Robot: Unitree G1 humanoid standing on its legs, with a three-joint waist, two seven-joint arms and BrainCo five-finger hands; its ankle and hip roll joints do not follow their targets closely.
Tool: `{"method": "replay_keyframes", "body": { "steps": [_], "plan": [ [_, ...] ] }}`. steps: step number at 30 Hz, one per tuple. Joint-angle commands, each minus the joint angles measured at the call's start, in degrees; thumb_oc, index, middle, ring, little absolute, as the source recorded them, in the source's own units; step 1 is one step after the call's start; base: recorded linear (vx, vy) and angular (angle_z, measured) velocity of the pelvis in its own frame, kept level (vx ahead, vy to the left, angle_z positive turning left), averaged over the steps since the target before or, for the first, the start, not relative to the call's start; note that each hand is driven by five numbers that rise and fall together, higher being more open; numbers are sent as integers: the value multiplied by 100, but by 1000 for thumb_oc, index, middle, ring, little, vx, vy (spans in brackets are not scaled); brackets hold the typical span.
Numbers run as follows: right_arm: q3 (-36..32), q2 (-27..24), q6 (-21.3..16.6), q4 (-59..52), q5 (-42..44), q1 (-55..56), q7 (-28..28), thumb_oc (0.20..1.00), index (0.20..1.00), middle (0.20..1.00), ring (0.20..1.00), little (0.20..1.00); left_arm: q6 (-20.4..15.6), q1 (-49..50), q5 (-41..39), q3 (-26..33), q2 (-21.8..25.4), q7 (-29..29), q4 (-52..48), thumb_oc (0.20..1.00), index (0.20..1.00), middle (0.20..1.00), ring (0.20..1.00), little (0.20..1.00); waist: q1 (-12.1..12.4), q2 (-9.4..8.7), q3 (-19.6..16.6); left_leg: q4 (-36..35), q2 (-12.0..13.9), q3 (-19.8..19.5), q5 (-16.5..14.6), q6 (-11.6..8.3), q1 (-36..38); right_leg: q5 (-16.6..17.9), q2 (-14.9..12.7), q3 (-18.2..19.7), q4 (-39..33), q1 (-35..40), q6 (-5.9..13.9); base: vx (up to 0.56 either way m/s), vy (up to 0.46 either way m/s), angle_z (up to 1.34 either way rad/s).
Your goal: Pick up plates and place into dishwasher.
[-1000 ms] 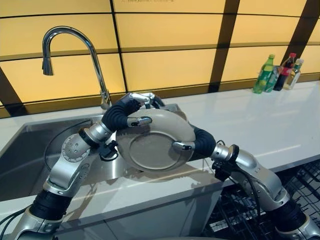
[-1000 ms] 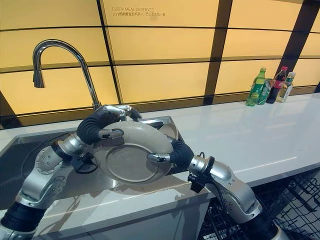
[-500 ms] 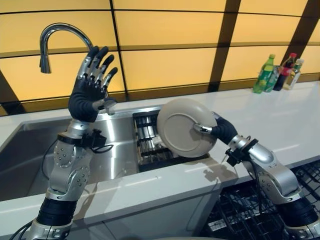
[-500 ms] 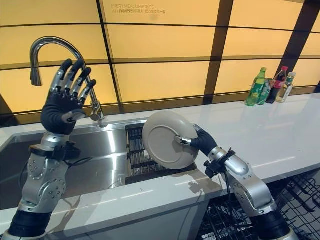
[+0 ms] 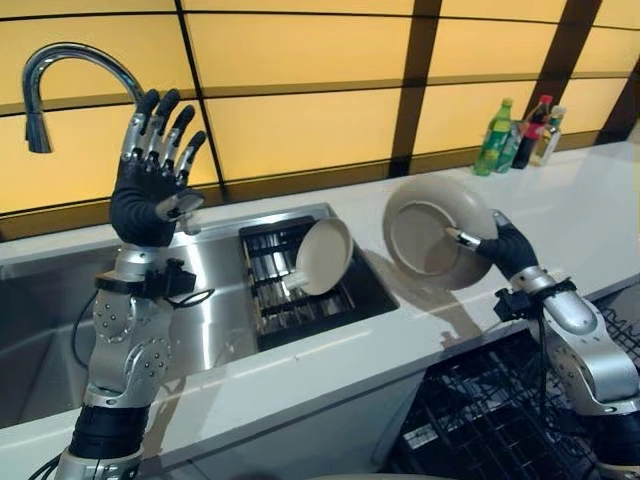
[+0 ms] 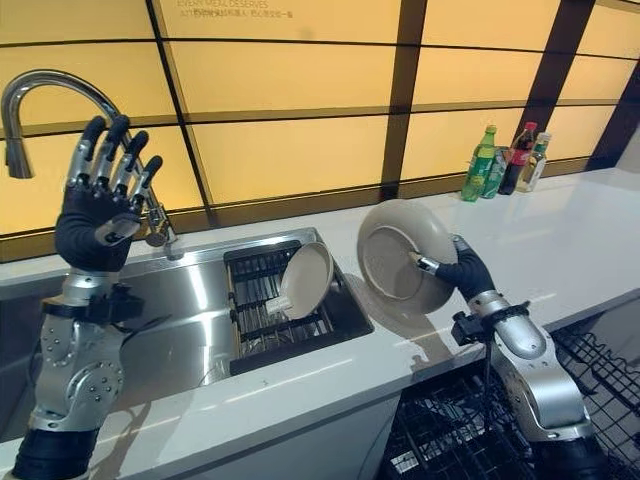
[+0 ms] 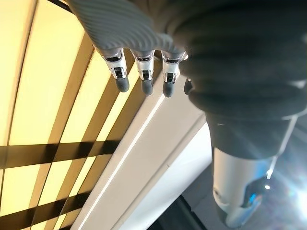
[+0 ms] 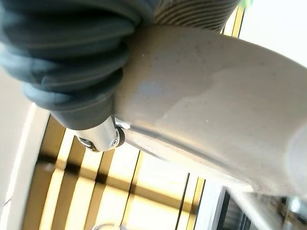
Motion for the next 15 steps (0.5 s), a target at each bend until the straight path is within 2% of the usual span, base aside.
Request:
{"method": "replay_keyframes", "body": {
  "steps": [1,7,11,15],
  "plan": [
    [-533,-234,-522,62,-172,-287,-564,200,200,200,200,200,-101,-108,-133,157,317,316,310,1000,1000,1000,1000,1000,-207,-82,-57,35,-86,45,-269,252,-76,-88,133,45,49,3,-33,12,-46,-40],
    [-1303,27,-541,99,-345,442,-579,200,200,200,200,200,113,161,-173,633,179,266,569,1000,1000,1000,1000,1000,-434,-108,41,35,-73,186,-249,264,-58,-14,120,195,49,-55,8,14,-72,-28],
    [-1550,110,-441,407,-769,728,-834,200,200,200,200,200,174,163,-154,742,124,178,716,1000,1000,1000,1000,1000,-532,-130,124,35,-70,241,-257,255,-47,24,139,216,49,-101,10,3,-90,-13],
    [-1739,194,-384,811,-751,958,-935,200,200,200,200,200,227,204,-130,847,141,135,773,1000,1000,1000,1000,1000,-613,-127,208,35,-52,270,-310,231,-21,-7,167,230,49,-119,24,17,-90,-4]
  ]
}}
